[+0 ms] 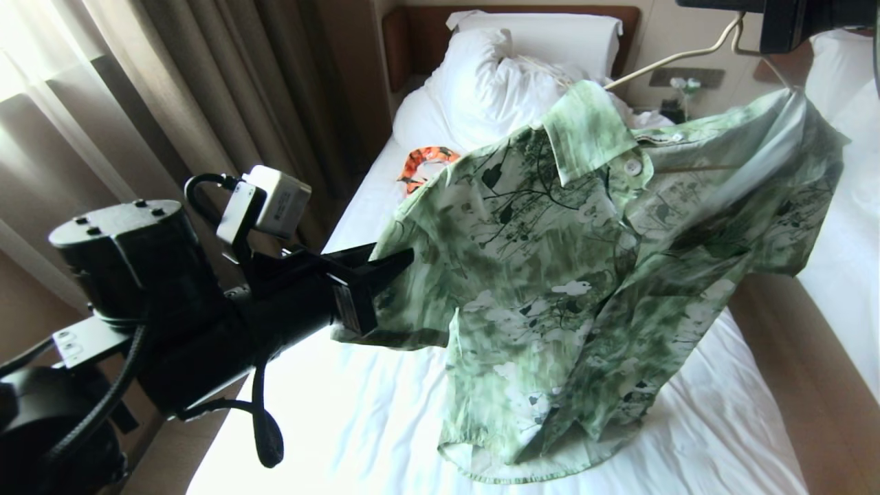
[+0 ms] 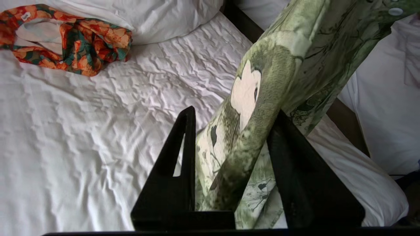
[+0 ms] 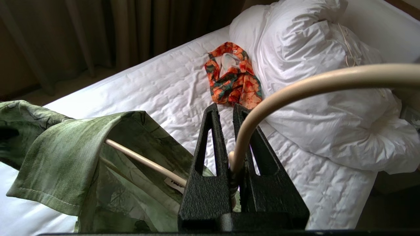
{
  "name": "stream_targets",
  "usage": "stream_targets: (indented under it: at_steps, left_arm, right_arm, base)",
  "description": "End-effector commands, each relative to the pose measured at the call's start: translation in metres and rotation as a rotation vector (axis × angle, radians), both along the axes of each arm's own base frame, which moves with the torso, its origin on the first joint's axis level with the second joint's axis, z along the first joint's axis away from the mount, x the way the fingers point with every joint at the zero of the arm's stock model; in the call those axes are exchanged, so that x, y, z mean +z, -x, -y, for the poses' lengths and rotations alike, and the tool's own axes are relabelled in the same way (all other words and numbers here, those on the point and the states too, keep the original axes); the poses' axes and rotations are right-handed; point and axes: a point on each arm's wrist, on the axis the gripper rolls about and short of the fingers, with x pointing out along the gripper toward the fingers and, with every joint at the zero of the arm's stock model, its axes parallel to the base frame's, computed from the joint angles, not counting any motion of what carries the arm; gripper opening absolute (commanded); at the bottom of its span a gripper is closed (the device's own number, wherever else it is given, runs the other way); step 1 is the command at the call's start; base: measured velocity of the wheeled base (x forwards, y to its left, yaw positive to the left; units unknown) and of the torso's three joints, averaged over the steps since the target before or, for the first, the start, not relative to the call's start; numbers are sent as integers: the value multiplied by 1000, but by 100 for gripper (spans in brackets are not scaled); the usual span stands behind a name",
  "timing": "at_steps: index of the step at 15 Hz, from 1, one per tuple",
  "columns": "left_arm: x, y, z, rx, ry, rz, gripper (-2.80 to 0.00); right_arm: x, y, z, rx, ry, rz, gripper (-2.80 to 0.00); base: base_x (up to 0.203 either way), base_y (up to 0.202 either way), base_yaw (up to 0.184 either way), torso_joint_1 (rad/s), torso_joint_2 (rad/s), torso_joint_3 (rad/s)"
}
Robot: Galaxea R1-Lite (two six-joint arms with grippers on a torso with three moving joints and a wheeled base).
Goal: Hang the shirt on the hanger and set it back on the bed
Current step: Take the clothes hanger out of the clothes
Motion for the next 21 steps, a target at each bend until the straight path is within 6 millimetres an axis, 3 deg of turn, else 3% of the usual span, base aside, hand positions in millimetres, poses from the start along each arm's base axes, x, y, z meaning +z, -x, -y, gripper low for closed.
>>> stream_targets:
  at_steps: [1,5,9,10,16,21]
  left_arm:
    - [3,7,-5,-1,10,15,0]
    - [6,28,-25,22,25,35,0]
    - [-1,52,-63,137,25,33,0]
    - [-7,56,-70,163,19,17,-280]
    - [-27,78,-87,318,4,-19,-280]
    - [-28,89,-97,387,18,-7,-280]
  right_arm:
    - [-1,0,0,2,4,-4,-280]
    - [-2,-1,-1,1,6,-7,-280]
    - [-1,3,3,-11,-3,-11,-280]
    - [-3,2,4,-17,-4,-20,-280]
    - [0,5,4,-10,-11,-5,-280]
    - [11,18,10,-11,-39,52,-280]
  base:
    - [0,0,0,0,0,0]
    - [0,0,0,0,0,0]
    - [0,0,0,0,0,0]
    - [0,0,0,0,0,0]
    - [0,0,0,0,0,0]
    - [0,0,0,0,0,0]
